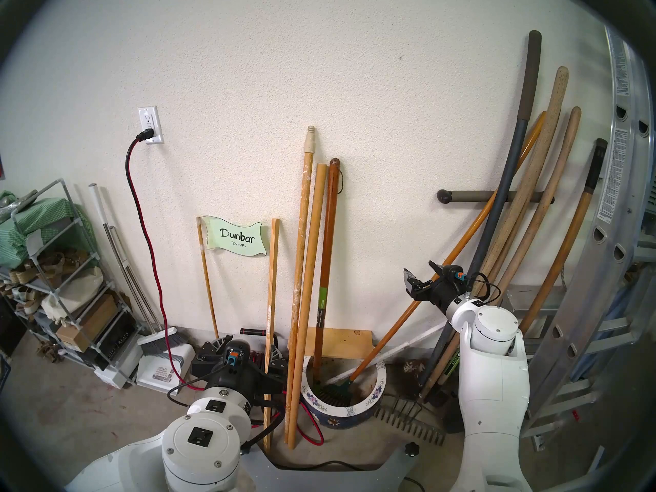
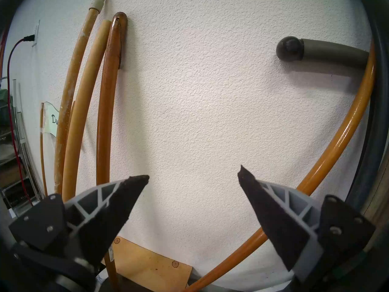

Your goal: Put wooden sticks into the pot

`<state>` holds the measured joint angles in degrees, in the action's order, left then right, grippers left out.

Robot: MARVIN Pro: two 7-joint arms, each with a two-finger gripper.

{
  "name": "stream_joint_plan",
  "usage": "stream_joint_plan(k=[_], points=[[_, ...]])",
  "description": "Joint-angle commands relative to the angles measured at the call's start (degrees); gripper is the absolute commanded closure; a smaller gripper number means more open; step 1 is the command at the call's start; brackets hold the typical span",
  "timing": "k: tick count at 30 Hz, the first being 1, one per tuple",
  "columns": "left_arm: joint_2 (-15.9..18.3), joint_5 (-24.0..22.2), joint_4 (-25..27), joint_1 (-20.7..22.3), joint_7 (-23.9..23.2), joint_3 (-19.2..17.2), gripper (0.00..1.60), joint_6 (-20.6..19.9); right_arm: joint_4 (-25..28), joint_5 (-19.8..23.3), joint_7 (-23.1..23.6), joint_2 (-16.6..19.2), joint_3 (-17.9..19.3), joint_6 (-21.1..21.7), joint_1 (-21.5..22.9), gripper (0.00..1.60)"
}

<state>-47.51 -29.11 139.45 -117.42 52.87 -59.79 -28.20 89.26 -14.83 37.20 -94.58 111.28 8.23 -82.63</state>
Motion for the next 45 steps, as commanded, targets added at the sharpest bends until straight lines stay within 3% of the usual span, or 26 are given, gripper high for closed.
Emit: stream_joint_plan(k=[1,7,11,21,27,40,45], points=[[0.06,-0.03,0.0,-0.04,-0.03,-0.03,0.0,-0.03,0.02,0.0,0.0,0.0,-0.01,0.0,0.0,0.0],[0.05,-0.02,0.0,-0.04,-0.03,-0.03,0.0,-0.03,0.02,0.0,0.0,0.0,-0.01,0.0,0.0,0.0],[1.04,2.35,-1.05,1.08,-1.76,0.91,0.0,2.82,0.02,0.0,0.0,0.0,-0.01,0.0,0.0,0.0],[7.47,1.85,-5.28,1.46,-11.12,-3.87,0.0,12.9,0.02,0.0,0.0,0.0,-0.01,0.0,0.0,0.0],[8.79,-0.62,-10.08,4.31,-17.45,-5.7,0.0,16.95,0.02,0.0,0.01,0.0,-0.01,0.0,0.0,0.0],[5.43,-3.73,-21.71,14.76,-29.74,-5.56,0.0,18.67,0.02,0.0,0.01,0.0,-0.01,0.0,0.0,0.0],[2.05,-2.83,-25.73,17.56,-35.01,-6.53,0.0,17.97,0.01,0.0,0.01,0.0,-0.01,0.0,0.0,0.0]])
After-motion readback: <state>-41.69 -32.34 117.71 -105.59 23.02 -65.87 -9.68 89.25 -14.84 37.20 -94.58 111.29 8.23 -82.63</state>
